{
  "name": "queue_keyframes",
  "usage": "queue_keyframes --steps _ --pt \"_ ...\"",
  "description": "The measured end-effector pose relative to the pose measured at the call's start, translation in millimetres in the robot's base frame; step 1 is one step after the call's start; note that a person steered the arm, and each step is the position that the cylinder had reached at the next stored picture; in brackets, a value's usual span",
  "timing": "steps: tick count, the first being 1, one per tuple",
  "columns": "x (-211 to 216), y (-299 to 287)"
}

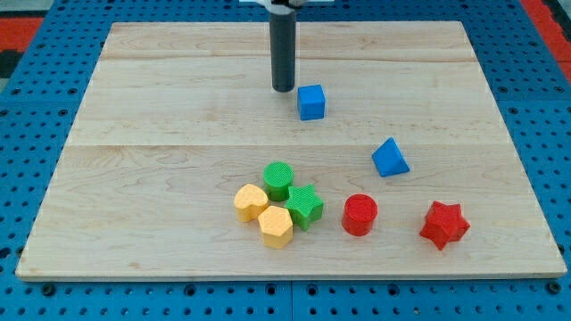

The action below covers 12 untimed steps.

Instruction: Push blue cube to the top center of the board

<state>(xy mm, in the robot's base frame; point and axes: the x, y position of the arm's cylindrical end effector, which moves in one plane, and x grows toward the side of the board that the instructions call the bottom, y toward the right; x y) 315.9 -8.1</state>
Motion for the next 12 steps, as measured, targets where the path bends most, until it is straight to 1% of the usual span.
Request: queue_keyframes --steps 1,2,3,4,5,6,7,8,9,10,11,12 --pt "-26 -5" --pt "-26 -5" --pt "-20 10" --pt "-24 93" --pt "33 118" --pt "58 34" --pt "76 15" --pt "89 -18" --pt "75 -68" --pt "57 -102" --pt "42 -122" --pt "25 -111"
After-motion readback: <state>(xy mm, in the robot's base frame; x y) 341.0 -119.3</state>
